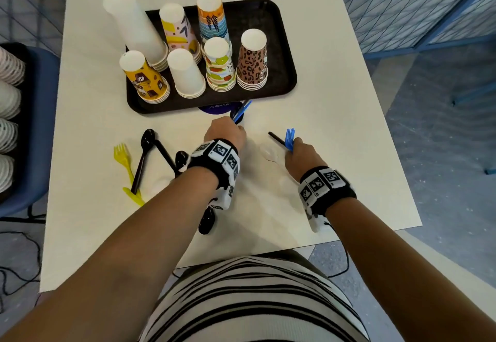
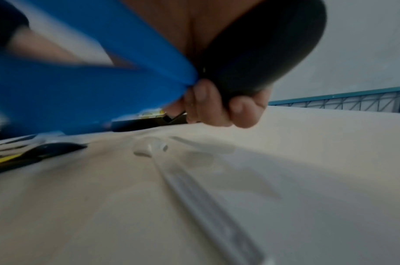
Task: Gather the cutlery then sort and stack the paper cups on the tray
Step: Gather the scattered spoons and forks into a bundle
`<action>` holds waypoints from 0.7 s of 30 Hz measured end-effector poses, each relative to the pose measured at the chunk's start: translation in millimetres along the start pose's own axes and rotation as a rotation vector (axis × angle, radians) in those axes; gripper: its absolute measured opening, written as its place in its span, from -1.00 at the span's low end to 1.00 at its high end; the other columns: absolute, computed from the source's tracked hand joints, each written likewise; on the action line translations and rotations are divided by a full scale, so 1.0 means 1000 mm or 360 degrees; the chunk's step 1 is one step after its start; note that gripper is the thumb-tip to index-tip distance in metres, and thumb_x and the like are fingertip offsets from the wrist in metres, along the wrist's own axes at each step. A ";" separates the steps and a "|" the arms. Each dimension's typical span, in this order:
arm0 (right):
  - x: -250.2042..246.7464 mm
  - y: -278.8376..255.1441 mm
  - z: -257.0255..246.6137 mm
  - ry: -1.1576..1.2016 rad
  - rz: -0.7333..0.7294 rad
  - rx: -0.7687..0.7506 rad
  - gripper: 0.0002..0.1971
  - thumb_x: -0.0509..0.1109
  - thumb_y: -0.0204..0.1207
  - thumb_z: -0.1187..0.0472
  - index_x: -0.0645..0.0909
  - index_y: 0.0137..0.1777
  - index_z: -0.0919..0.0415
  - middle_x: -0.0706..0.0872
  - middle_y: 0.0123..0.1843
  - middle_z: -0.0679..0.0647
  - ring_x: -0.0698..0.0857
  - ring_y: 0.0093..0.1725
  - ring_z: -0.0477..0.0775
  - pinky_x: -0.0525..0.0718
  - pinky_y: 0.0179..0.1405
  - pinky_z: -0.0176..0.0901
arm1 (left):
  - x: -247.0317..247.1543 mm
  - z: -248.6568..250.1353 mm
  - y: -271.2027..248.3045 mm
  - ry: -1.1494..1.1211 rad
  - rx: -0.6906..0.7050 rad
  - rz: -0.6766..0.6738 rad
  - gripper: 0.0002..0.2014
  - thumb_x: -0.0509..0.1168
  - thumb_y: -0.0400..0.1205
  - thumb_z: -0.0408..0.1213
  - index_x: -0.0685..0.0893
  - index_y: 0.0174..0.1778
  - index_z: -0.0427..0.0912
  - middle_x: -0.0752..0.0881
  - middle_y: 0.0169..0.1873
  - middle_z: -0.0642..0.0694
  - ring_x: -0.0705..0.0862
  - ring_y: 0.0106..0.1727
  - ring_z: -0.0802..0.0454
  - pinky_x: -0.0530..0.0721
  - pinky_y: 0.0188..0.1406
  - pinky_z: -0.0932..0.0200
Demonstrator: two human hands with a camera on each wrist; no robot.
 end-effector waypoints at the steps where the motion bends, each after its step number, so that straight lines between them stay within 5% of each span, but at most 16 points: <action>1: 0.005 -0.001 0.002 -0.0018 -0.0027 -0.0010 -0.66 0.20 0.61 0.13 0.37 0.29 0.32 0.64 0.17 0.27 0.63 -0.01 0.28 0.48 -0.17 -0.08 | -0.006 -0.002 -0.003 -0.0058 0.0033 0.0019 -0.67 0.13 0.65 -0.24 0.57 0.23 -0.36 0.64 0.23 -0.34 0.60 0.27 -0.32 0.56 0.17 -0.04; 7: 0.028 0.000 0.014 -0.0080 -0.0151 -0.0032 -0.47 0.44 0.46 0.05 0.42 0.31 0.34 0.62 0.23 0.29 0.62 0.19 0.30 0.54 0.00 -0.04 | -0.031 -0.054 -0.027 -0.0123 0.0126 0.0061 -0.70 0.07 0.70 -0.24 0.45 0.24 -0.36 0.60 0.20 -0.42 0.55 0.26 -0.39 0.51 0.16 -0.10; 15: 0.036 -0.017 -0.020 -0.0579 -0.0034 -0.0304 -0.70 0.10 0.64 0.29 0.37 0.34 0.33 0.56 0.25 0.32 0.54 0.24 0.33 0.50 0.16 0.08 | -0.036 -0.144 -0.059 -0.0214 0.0108 0.0147 -0.67 0.24 0.63 -0.09 0.61 0.14 -0.28 0.70 -0.09 -0.30 0.66 0.02 -0.29 0.52 -0.15 0.08; 17: 0.038 -0.026 -0.038 -0.0609 -0.0053 -0.0412 -0.69 0.04 0.60 0.40 0.33 0.33 0.34 0.65 0.18 0.32 0.63 0.15 0.36 0.50 0.12 0.07 | -0.034 -0.155 -0.065 -0.0233 0.0093 0.0168 -0.66 0.28 0.61 -0.10 0.62 0.13 -0.31 0.70 -0.11 -0.31 0.66 0.00 -0.27 0.46 -0.19 0.14; 21: 0.053 -0.046 -0.074 -0.0430 -0.0198 -0.0583 -0.68 0.05 0.62 0.32 0.28 0.37 0.29 0.65 0.14 0.35 0.65 0.08 0.36 0.55 -0.01 0.07 | -0.033 -0.159 -0.070 -0.0257 0.0121 0.0211 -0.65 0.30 0.60 -0.09 0.62 0.15 -0.30 0.73 -0.07 -0.32 0.67 0.00 -0.26 0.54 -0.13 0.09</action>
Point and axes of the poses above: each hand's wrist, its own y-axis towards the middle knuckle, its own x-axis out of the palm, z = x × y, the point moved 8 cm from there along y, towards the middle knuckle
